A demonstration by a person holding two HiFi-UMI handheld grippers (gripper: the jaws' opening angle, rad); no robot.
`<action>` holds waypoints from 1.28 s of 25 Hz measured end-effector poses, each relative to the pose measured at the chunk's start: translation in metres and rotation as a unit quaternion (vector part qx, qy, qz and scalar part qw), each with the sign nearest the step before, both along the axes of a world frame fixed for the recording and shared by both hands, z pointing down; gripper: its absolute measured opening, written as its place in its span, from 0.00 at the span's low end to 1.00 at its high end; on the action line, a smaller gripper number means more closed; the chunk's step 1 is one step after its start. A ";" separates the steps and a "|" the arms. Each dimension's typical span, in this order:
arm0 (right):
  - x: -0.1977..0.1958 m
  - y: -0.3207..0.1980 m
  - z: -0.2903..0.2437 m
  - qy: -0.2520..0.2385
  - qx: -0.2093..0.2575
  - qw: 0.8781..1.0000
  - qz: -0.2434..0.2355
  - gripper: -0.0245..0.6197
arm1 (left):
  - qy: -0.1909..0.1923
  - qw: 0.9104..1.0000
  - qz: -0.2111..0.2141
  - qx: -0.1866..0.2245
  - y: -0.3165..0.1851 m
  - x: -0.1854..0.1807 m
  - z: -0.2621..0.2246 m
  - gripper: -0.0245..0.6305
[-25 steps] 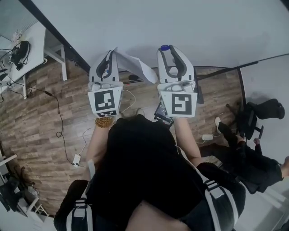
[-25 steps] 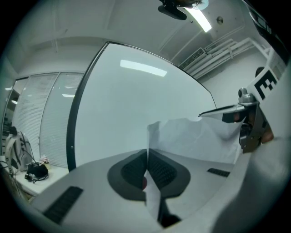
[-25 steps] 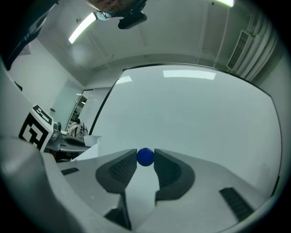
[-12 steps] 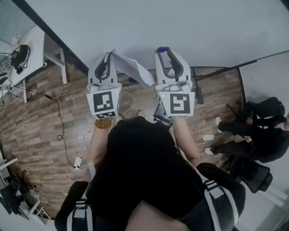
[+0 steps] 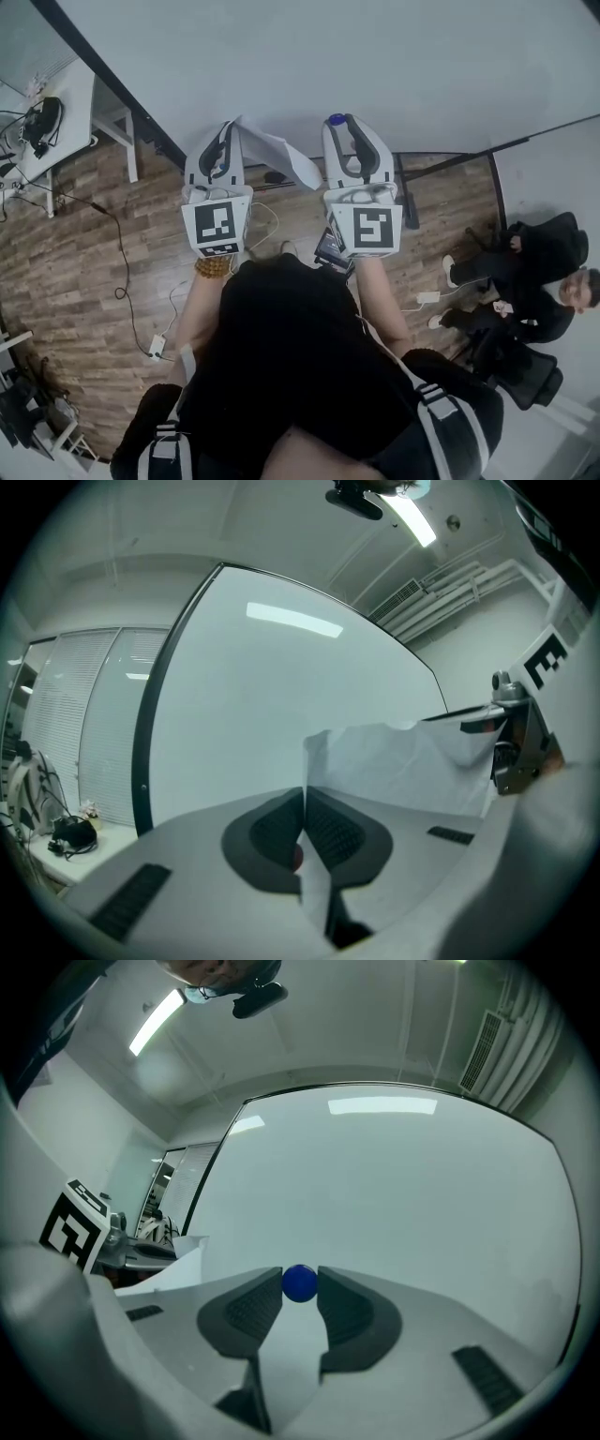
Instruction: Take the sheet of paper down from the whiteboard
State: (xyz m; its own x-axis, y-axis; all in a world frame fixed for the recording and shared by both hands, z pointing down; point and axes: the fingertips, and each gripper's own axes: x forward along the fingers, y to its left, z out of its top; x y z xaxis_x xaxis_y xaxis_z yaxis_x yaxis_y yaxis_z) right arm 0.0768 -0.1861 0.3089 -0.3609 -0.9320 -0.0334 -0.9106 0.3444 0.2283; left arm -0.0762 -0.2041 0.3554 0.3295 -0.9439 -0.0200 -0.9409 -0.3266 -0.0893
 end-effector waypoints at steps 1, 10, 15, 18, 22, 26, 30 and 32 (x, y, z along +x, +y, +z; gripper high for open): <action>0.001 0.000 0.001 -0.001 -0.001 1.000 0.001 0.22 | -0.001 1.000 0.000 -0.001 0.000 0.000 0.000 0.05; 0.002 0.001 -0.003 0.002 0.003 1.000 0.000 0.22 | 0.001 1.000 0.000 -0.003 0.002 -0.001 0.000 0.05; 0.005 0.002 -0.003 0.001 0.008 1.000 0.002 0.22 | 0.000 1.000 -0.003 -0.001 0.002 -0.001 -0.001 0.05; 0.004 0.001 -0.003 0.008 0.010 1.000 -0.001 0.21 | -0.002 1.000 -0.004 -0.002 0.002 -0.004 -0.001 0.05; 0.003 -0.001 -0.002 0.006 0.010 1.000 0.000 0.21 | -0.004 1.000 -0.004 0.000 0.001 -0.006 -0.001 0.05; 0.001 0.000 -0.002 0.003 0.011 1.000 -0.004 0.21 | -0.003 1.000 -0.005 0.001 0.002 -0.007 -0.001 0.05; 0.004 -0.002 0.003 -0.004 0.010 1.000 -0.005 0.21 | 0.005 1.000 -0.014 -0.001 -0.002 -0.010 0.003 0.05; 0.002 0.000 -0.001 -0.003 0.013 1.000 -0.006 0.21 | 0.011 1.000 -0.017 0.000 -0.001 -0.013 0.000 0.05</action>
State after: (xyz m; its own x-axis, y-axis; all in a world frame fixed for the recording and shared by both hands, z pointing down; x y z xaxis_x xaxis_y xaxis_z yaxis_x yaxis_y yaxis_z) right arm 0.0790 -0.1860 0.3077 -0.3715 -0.9265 -0.0592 -0.9079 0.3492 0.2320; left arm -0.0887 -0.2052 0.3552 0.2964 -0.9547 -0.0258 -0.9533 -0.2941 -0.0688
